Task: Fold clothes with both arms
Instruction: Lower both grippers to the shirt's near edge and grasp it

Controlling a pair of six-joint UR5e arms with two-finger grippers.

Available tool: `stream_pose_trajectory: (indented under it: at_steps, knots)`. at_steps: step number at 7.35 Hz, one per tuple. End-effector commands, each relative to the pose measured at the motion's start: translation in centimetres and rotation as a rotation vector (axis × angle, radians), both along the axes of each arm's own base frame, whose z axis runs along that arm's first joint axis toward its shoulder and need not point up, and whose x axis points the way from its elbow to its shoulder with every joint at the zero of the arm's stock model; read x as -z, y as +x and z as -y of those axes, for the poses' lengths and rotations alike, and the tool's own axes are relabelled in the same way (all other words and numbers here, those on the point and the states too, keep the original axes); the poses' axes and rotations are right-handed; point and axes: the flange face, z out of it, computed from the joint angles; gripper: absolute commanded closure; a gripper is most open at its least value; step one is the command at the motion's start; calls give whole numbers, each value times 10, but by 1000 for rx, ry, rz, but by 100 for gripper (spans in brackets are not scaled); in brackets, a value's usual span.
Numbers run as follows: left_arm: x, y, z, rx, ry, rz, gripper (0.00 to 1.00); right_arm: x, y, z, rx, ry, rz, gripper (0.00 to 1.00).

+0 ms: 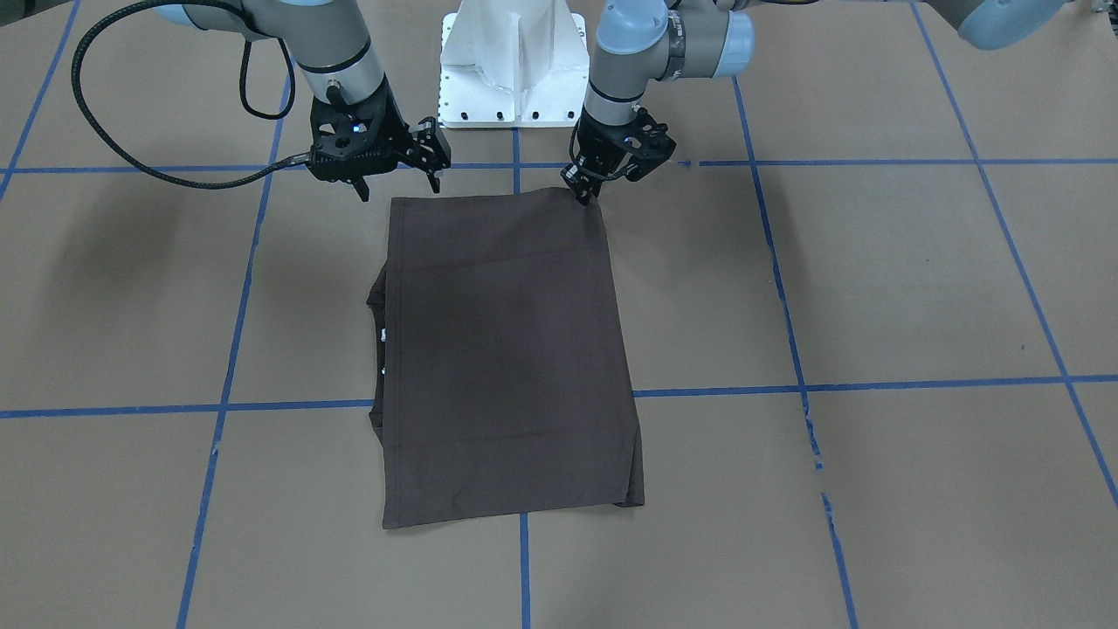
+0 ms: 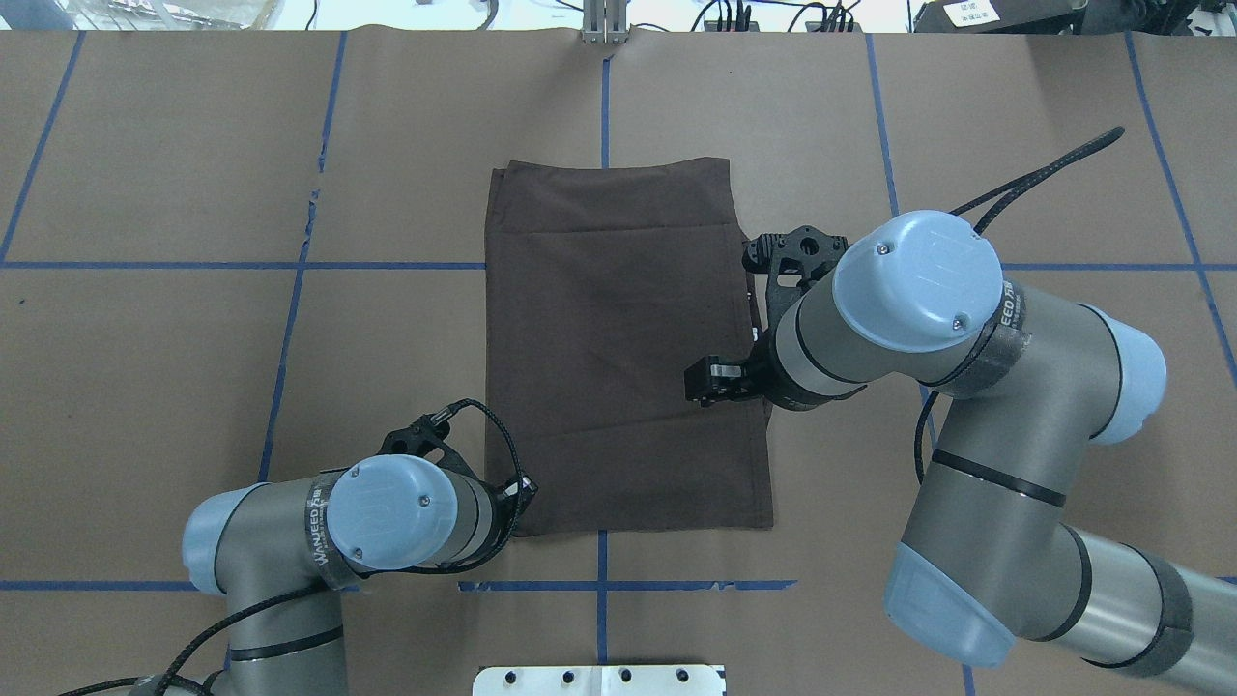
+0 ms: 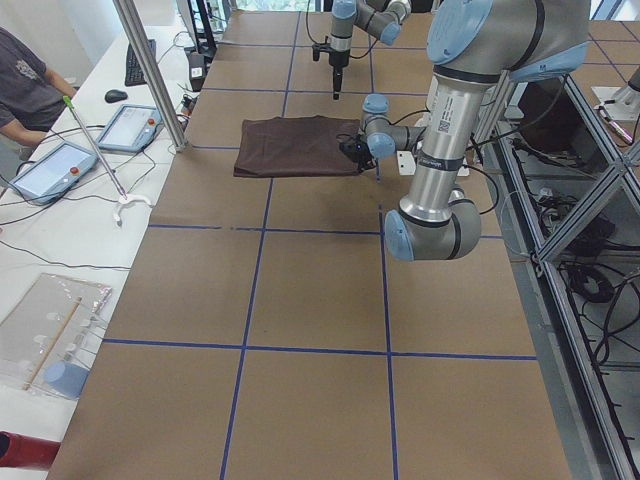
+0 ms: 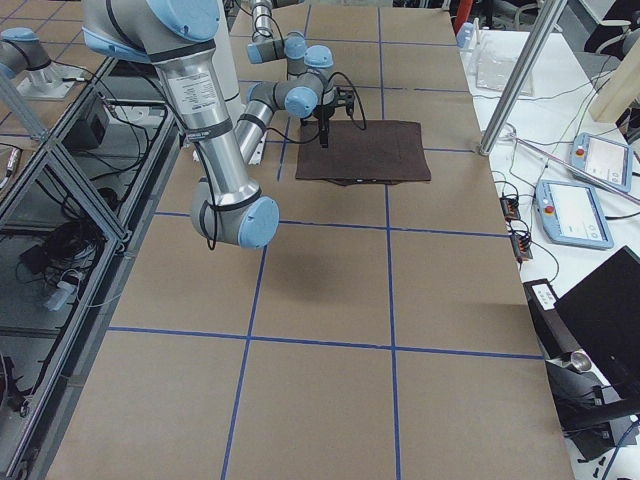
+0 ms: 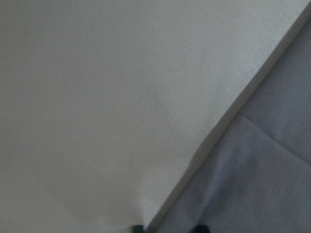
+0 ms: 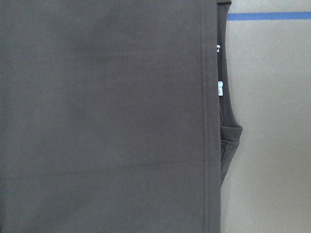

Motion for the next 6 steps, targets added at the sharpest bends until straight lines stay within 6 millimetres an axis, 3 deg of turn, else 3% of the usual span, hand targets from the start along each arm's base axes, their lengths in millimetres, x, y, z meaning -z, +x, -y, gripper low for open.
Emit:
stream_pose_trajectory:
  at_steps: [1,3,5,6]
  knots:
    - [5,-4,0,-11,19,-8,100,-4,1,0,1,-7,-5,0]
    - [28,-20,-6,-73,88,-9,100,-22,-2,-5,-76,-126,-22,0]
    - [34,-22,-7,-84,100,-9,100,-34,-38,-40,-277,-380,123,0]
    - [34,-23,-6,-83,101,-9,100,-43,-56,-48,-388,-435,127,0]
